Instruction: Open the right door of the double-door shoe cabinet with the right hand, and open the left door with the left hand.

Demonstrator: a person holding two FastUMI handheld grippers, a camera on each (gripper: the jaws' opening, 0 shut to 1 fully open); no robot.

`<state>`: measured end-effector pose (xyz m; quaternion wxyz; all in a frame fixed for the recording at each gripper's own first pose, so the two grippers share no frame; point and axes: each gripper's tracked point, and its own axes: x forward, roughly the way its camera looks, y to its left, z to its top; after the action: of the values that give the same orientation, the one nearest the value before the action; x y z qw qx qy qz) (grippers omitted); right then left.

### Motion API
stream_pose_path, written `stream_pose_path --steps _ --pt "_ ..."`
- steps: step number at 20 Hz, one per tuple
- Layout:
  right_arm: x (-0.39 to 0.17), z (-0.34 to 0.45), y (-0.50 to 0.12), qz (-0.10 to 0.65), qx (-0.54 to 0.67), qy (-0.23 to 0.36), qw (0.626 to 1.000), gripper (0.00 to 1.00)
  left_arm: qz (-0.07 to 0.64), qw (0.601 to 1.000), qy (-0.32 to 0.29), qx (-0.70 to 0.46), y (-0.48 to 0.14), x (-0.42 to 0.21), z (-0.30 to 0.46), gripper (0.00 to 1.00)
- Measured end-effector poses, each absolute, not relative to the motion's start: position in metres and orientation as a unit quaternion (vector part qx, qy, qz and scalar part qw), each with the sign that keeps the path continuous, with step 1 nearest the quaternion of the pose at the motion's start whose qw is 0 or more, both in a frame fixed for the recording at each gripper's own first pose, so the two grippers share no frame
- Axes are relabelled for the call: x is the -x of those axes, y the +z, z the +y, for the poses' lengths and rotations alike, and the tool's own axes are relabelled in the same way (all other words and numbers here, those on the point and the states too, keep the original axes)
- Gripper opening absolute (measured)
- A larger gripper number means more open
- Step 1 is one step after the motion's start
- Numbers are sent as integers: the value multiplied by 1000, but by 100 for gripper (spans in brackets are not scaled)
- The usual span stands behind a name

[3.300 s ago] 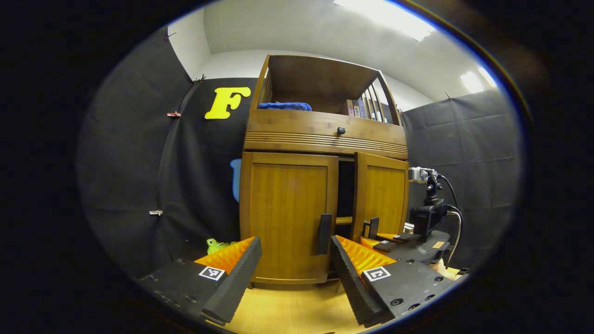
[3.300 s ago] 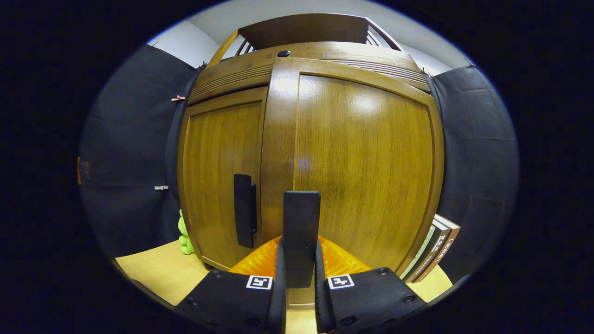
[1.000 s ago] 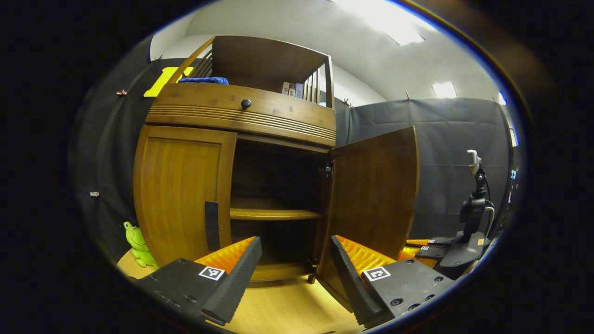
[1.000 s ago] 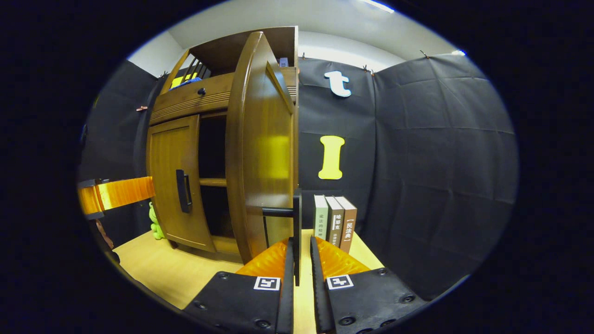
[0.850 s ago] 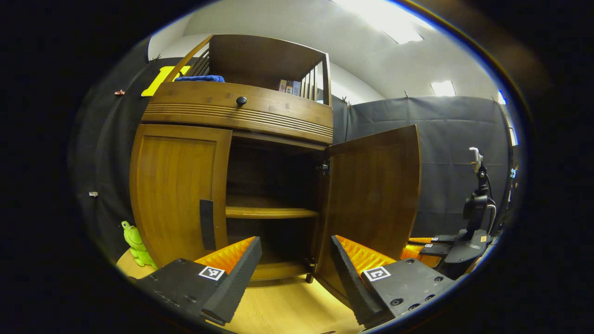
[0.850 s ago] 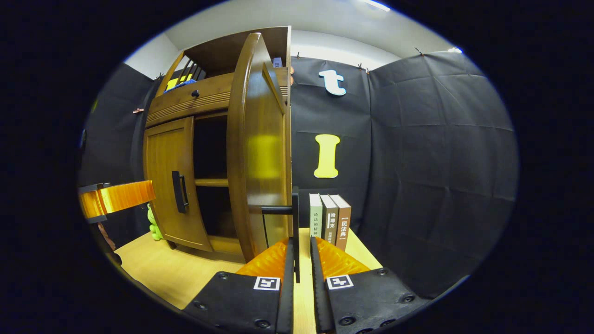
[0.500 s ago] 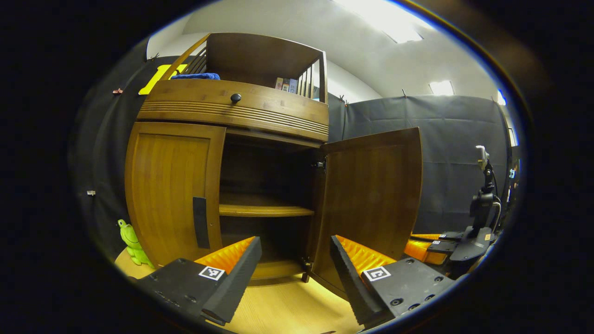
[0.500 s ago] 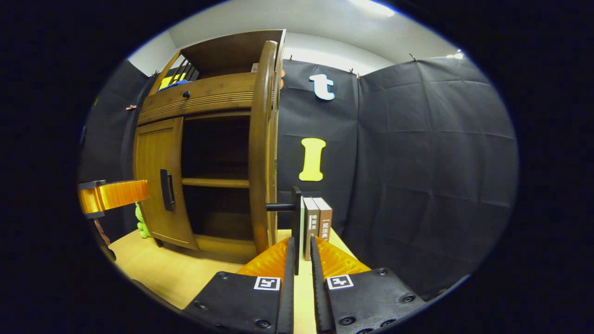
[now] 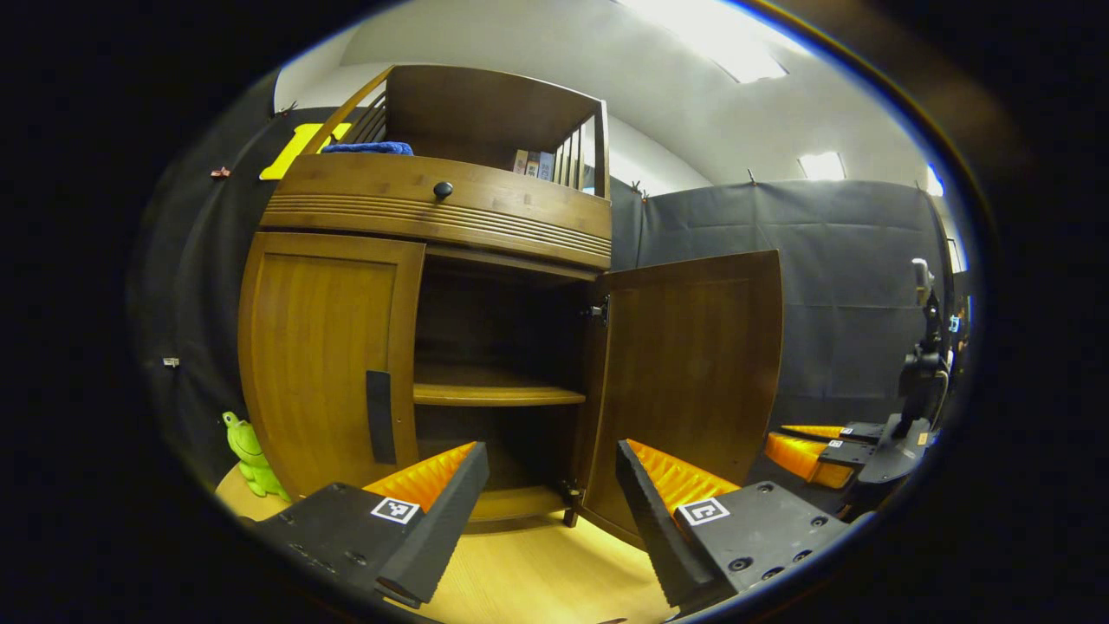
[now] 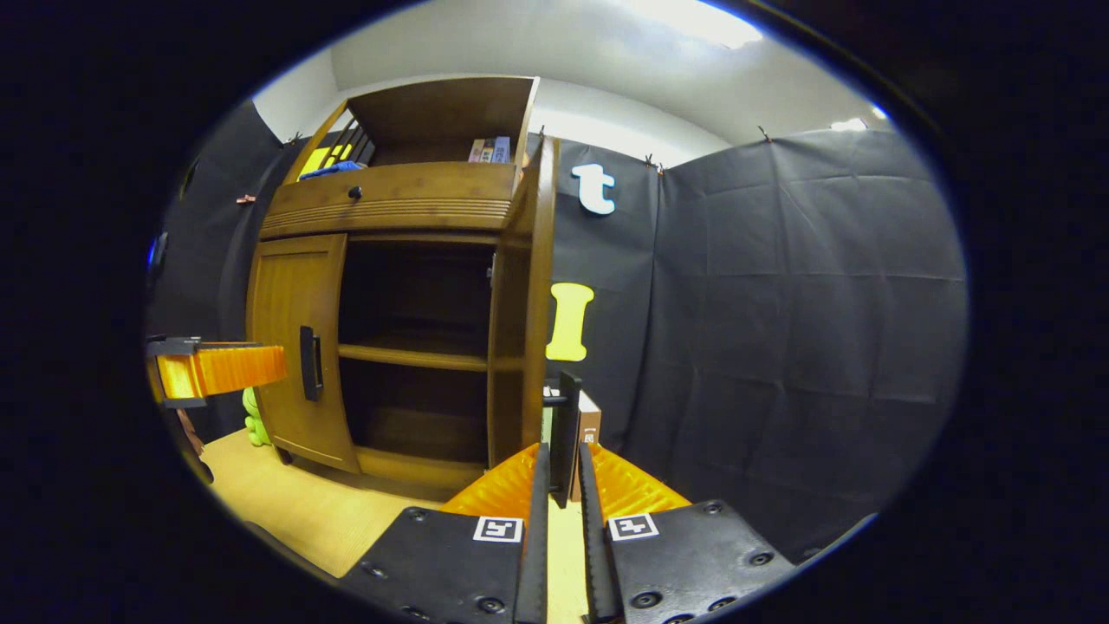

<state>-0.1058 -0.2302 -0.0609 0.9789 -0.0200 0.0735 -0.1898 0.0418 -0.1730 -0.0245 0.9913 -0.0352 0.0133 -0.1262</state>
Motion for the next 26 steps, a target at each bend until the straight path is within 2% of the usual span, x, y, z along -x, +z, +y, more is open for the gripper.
stream_pose_path --steps 1,2,8,9,10,11,12,13,14,15,18,20,26 --pt "105 -221 -54 63 19 -184 981 22 14 992 -119 33 -24 -40 -165 88" --pt "104 -210 -45 51 18 -173 983 13 15 993 -111 31 -30 -34 -153 93" --pt "82 -158 -29 18 -7 -106 994 95 8 998 -67 14 -35 -45 -110 93" --pt "80 -155 -24 10 -8 -101 995 95 6 998 -59 7 -36 -50 -102 93" --pt "77 -151 -21 2 -9 -97 995 100 6 999 -54 2 -47 -52 -92 88" --pt "74 -146 -20 -3 -10 -93 996 99 8 999 -50 -1 -49 -58 -87 93" --pt "71 -142 -18 -9 -11 -88 996 95 8 999 -47 -2 -53 -65 -83 93" --pt "68 -137 -16 -14 -12 -83 996 99 7 999 -44 0 -54 -70 -80 93" --pt "65 -132 -14 -18 -12 -78 997 98 1 999 -40 0 -55 -76 -76 88" --pt "62 -129 -14 -21 -11 -73 997 98 -4 999 -35 -2 -55 -83 -71 93" --pt "51 -119 -15 -29 -8 -60 998 95 -25 999 -7 -19 -57 -109 -56 87" --pt "46 -114 -19 -27 -6 -50 998 97 -32 999 5 -26 -61 -127 -50 90" --pt "24 -117 -45 -9 4 -34 999 97 -38 999 35 -8 -80 -180 -27 85"
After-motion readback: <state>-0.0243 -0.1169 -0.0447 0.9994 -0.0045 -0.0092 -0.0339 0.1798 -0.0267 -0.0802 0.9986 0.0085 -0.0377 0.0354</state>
